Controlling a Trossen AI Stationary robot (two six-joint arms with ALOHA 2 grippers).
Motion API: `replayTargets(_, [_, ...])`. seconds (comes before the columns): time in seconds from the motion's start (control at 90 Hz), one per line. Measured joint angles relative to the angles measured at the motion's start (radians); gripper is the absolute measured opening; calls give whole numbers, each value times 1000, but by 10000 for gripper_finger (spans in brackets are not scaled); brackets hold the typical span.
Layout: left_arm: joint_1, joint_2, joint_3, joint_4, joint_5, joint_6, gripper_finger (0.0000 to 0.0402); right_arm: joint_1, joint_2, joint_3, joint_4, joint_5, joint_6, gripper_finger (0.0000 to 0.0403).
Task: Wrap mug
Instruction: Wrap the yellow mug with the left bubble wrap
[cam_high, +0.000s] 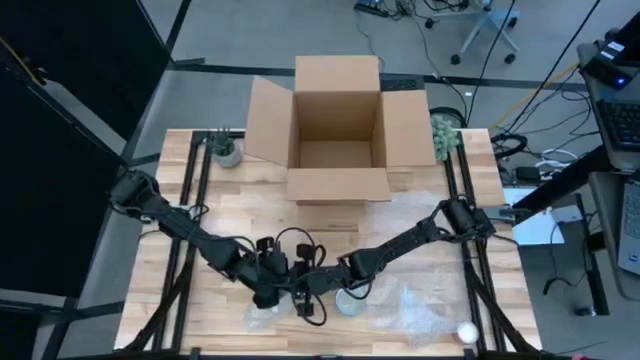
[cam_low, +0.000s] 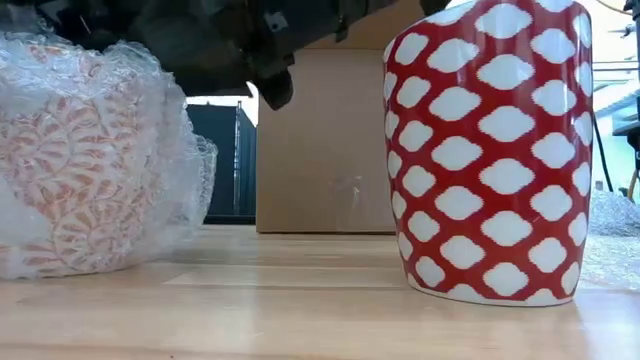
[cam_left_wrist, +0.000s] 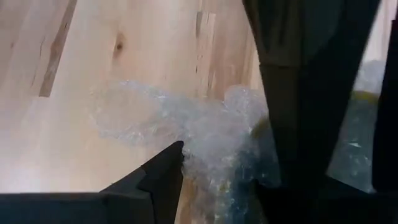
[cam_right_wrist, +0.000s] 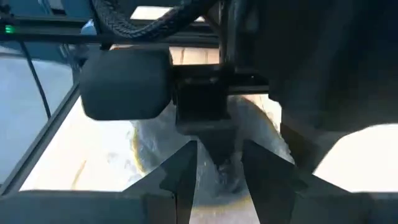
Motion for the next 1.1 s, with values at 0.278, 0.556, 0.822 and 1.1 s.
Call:
replayTargets(0.278, [-14,-174,4,-61,13,3,171,-2,6,3,-19,3,4,114])
replayTargets(0.556, [-106,-391,9,-243,52,-37,171,-2,7,1,-17,3,4,114])
replayTargets(0.822, [-301,-400,-84,-328,56,-295,171,-3,8,0,-12,3,4,114])
replayTargets(1.1, [-339,-311,-143,61,-74,-211,171,-3,8,-1,10,3,0,114])
